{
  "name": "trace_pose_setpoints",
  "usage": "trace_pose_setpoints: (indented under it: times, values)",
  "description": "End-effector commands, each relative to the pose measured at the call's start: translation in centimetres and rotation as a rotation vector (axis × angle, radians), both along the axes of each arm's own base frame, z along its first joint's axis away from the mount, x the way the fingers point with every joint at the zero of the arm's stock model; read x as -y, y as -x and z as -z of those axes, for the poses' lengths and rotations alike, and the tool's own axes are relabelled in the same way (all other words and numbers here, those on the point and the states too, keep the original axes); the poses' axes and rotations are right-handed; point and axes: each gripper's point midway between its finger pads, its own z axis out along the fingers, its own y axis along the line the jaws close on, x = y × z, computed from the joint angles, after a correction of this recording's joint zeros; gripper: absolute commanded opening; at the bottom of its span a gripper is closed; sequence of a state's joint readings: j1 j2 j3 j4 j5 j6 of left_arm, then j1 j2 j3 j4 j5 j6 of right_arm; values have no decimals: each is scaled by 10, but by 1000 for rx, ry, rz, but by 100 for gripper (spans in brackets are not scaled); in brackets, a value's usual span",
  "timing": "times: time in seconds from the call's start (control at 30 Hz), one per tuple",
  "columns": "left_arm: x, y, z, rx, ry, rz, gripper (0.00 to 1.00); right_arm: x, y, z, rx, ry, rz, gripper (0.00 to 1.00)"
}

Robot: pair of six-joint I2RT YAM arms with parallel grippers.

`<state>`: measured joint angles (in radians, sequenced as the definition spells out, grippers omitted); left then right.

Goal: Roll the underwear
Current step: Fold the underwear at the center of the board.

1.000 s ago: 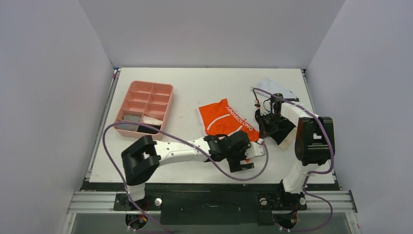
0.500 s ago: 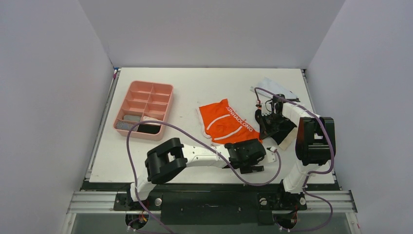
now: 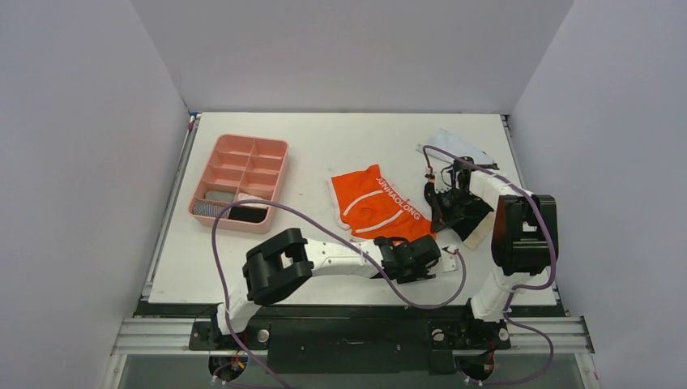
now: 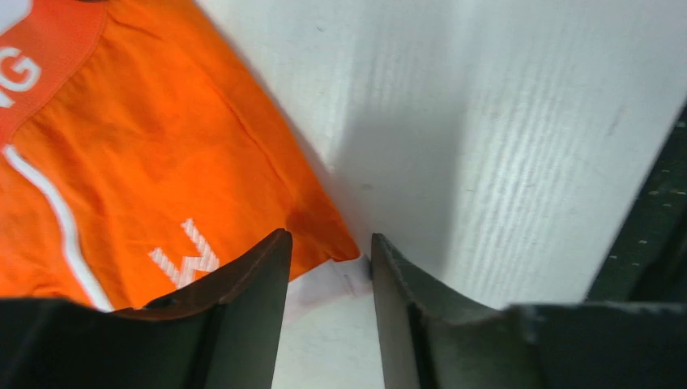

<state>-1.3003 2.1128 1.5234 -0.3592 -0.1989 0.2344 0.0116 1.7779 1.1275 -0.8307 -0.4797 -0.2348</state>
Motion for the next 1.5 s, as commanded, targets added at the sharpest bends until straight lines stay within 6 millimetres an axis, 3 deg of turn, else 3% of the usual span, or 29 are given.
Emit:
trace_pose_setpoints:
  times: [0.0, 0.1, 0.13, 0.4, 0.57, 0.63, 0.7, 0.83, 0.93, 1.03, 1.07, 1.23, 1.37, 1.47]
  values:
    - [-4, 19, 7, -117, -5, 22, 32, -1, -8, -24, 72, -23, -17, 0]
    - [-6, 22, 3, -177, 14, 23, 3, 0, -7, -30, 88, -21, -26, 0]
    - [-4, 27, 1, -213, 26, 35, 1, 0, -4, -31, 85, -19, -32, 0]
    - [13, 68, -42, -441, 156, 142, 0, 25, 21, -41, 74, 52, -44, 0]
    - [21, 75, -80, -566, 265, 145, 0, 37, 28, -58, 86, 112, -52, 0]
    - [22, 69, -91, -622, 304, 122, 0, 39, 25, -66, 100, 122, -54, 0]
    - [21, 56, -104, -672, 351, 94, 0, 38, 19, -74, 111, 118, -47, 0]
    - [8, 5, -127, -718, 443, 12, 0, 33, 1, -89, 137, 97, -31, 0]
    - [-17, -50, -140, -692, 510, -76, 0, 26, -17, -106, 176, 80, -28, 0]
    - [-40, -87, -146, -678, 554, -136, 0, 17, -33, -119, 201, 61, -19, 0]
    - [-52, -105, -147, -666, 569, -170, 0, 11, -42, -125, 219, 55, -30, 0]
    - [-91, -155, -138, -620, 586, -264, 0, -20, -80, -139, 258, 42, -43, 0]
    - [-112, -182, -121, -611, 581, -336, 0, -45, -129, -137, 281, 38, -30, 0]
    - [-123, -194, -110, -605, 572, -375, 0, -59, -153, -134, 284, 41, -11, 0]
